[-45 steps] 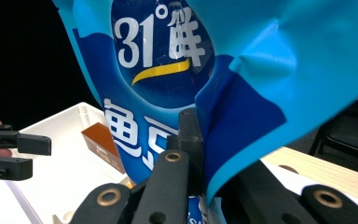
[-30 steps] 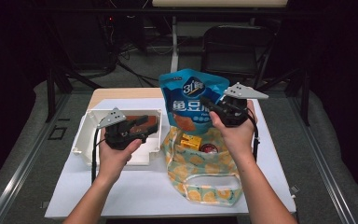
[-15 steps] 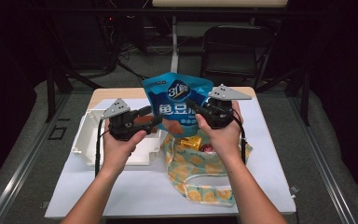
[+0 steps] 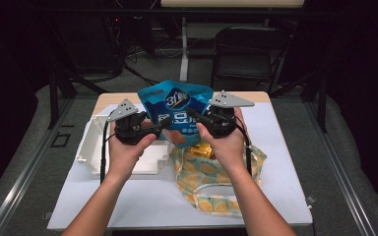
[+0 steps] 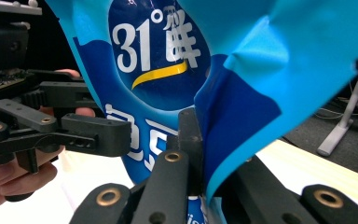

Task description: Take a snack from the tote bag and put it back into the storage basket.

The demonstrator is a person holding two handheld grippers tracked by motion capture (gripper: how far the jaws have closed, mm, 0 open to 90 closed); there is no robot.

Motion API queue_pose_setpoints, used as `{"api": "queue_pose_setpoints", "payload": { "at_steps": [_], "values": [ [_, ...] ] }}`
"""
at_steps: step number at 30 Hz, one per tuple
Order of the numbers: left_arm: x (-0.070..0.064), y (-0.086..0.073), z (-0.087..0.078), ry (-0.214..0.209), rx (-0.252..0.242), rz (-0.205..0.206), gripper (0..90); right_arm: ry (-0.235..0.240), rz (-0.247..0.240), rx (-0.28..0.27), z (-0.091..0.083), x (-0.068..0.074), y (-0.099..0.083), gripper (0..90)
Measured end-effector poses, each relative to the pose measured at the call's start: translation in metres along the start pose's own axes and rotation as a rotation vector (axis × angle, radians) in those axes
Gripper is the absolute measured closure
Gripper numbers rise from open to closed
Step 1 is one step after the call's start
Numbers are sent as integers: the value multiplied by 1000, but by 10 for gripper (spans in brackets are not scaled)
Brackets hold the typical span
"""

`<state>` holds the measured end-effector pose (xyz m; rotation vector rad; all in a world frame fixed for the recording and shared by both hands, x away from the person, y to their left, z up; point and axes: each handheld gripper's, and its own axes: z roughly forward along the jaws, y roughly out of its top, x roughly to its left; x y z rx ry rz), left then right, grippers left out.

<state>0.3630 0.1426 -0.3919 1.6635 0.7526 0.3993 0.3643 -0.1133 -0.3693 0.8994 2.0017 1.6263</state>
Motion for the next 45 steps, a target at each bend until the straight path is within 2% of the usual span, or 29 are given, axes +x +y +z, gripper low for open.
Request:
{"api": "queue_pose_setpoints", "payload": {
  "at_steps": [5,8,11,15,20,22,24,26,29,32,38,45],
  "values": [
    [-3,3,-2,13,-24,-5,448,14,-17,10,4,6,0,897],
    [-6,4,-2,49,-17,11,508,12,-18,9,7,11,0,897],
    [-5,3,-3,38,-11,8,555,9,-12,9,7,13,0,897],
    [-8,4,-4,46,1,38,666,-1,-19,15,9,17,1,896],
    [-10,6,-6,44,20,36,827,-9,-25,14,11,20,1,879],
    [-8,7,-7,45,31,23,872,-6,-33,16,12,21,1,866],
    [-6,7,-9,42,23,17,897,-14,-45,9,13,24,0,831],
    [-2,8,-12,38,21,-3,900,-2,-43,4,13,23,0,776],
    [4,7,-15,35,20,-27,900,14,-35,-18,11,23,2,582],
    [9,8,-23,52,-1,-25,900,19,-38,-2,7,21,1,432],
    [22,12,-39,79,-8,-22,900,55,-25,-7,-4,15,-7,331],
    [42,6,-59,123,-2,-35,900,30,7,-4,-16,2,-22,312]
  ]
}}
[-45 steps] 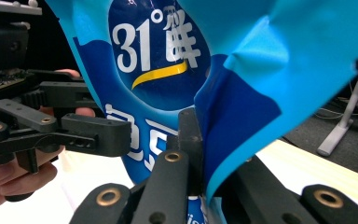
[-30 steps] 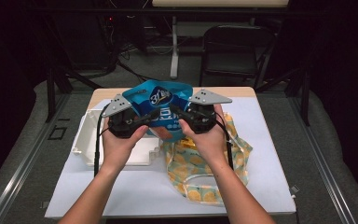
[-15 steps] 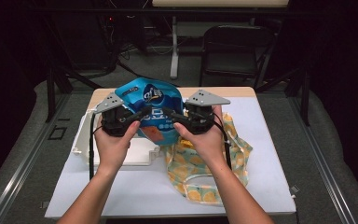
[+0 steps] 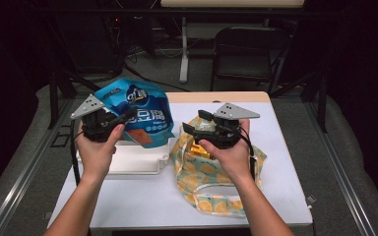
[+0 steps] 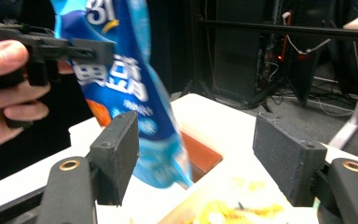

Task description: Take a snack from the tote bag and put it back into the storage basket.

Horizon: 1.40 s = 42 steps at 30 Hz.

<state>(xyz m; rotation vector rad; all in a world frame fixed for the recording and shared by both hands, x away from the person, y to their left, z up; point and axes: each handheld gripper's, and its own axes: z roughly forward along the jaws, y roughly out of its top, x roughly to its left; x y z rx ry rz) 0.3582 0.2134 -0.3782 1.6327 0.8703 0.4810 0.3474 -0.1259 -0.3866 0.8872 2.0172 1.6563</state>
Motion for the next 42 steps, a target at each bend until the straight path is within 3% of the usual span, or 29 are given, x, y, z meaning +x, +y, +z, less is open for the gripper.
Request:
{"api": "queue_pose_setpoints", "payload": {
  "at_steps": [14,18,22,25,34,39,42],
  "values": [
    [45,-26,-18,71,19,-29,900,-86,2,49,-29,-18,-37,289],
    [58,-36,-22,85,33,-11,900,-102,23,60,-37,-24,-51,289],
    [75,-52,-25,113,50,-40,900,-107,75,46,-48,-31,-62,289],
    [83,-60,-24,126,66,-33,900,-118,82,52,-52,-34,-69,289],
    [106,-74,-14,143,102,-27,900,-140,115,76,-60,-39,-92,290],
    [117,-78,-15,127,101,-50,900,-144,122,86,-61,-42,-99,291],
    [123,-79,-16,113,101,-44,899,-148,124,89,-62,-43,-102,291]
  ]
}}
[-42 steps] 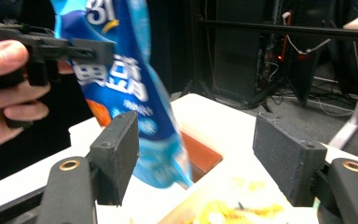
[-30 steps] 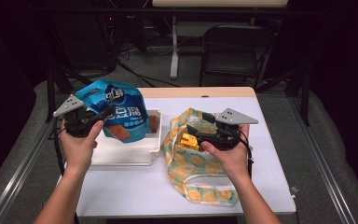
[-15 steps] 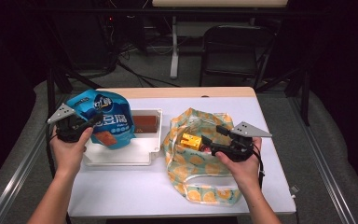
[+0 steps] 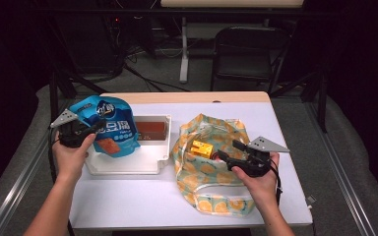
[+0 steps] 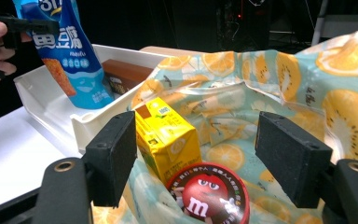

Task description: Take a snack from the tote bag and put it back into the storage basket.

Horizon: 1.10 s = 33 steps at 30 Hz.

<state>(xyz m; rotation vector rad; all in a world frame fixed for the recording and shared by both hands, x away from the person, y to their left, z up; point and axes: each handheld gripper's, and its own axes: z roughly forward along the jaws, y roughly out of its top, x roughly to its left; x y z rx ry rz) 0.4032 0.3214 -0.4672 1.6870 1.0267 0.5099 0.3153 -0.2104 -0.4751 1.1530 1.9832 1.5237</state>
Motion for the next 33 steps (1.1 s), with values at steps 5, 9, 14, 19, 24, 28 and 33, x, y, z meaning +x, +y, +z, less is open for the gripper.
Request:
{"api": "queue_pose_setpoints", "payload": {
  "at_steps": [5,9,14,19,24,28,33],
  "values": [
    [7,-4,-1,-16,-11,-26,888,-18,1,7,-1,-3,-5,294],
    [6,-6,-4,-5,-29,-46,786,-21,5,9,-2,-4,-7,296],
    [1,-9,-9,27,-9,-75,460,-26,-2,9,-4,-4,-9,301],
    [-13,-17,-23,113,-30,-115,290,-35,20,-22,-10,-6,-12,505],
    [-23,-25,-34,165,-39,-158,224,-52,35,-5,-12,-7,-20,800],
    [-40,-36,-44,183,-45,-171,204,-48,25,20,-9,-3,-25,896],
    [-63,-42,-47,164,-31,-156,202,-44,18,57,-5,1,-33,900]
  ]
}}
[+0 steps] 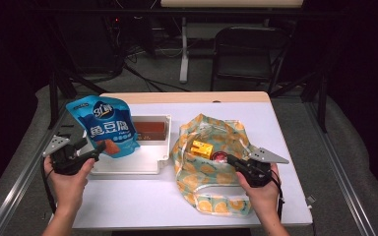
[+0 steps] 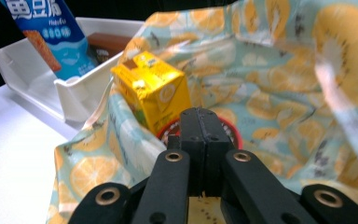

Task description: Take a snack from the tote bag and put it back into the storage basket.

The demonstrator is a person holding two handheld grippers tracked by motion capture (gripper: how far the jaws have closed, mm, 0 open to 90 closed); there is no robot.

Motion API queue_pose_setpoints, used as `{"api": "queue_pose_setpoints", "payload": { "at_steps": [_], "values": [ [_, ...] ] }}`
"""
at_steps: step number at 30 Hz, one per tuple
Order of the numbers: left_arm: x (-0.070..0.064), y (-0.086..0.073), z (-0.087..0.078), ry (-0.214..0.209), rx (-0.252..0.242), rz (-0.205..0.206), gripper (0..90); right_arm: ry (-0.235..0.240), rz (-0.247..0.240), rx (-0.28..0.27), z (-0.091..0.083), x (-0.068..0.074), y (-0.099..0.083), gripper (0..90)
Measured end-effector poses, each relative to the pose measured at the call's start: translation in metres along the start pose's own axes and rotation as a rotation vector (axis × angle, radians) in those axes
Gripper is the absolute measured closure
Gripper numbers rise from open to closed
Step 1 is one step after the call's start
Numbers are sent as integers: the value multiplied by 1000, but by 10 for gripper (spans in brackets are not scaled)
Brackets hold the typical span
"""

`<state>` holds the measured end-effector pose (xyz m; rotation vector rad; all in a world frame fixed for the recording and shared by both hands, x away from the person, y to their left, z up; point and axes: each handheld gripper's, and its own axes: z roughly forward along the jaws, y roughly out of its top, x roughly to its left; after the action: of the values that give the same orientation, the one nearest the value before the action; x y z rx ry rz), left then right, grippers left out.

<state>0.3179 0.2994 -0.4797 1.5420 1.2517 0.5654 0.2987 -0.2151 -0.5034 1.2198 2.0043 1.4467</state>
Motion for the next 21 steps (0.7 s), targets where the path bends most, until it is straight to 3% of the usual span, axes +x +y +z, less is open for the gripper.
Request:
{"api": "queue_pose_setpoints", "payload": {
  "at_steps": [2,9,15,21],
  "values": [
    [-10,-2,-1,-12,8,-2,202,-4,1,13,0,1,-4,900],
    [-58,-14,8,-81,47,68,204,0,34,33,-5,2,-17,896],
    [-100,-23,26,-155,86,132,217,3,46,61,-6,4,-27,889],
    [-145,-32,47,-246,110,180,297,-1,48,108,-3,3,-35,879]
  ]
}}
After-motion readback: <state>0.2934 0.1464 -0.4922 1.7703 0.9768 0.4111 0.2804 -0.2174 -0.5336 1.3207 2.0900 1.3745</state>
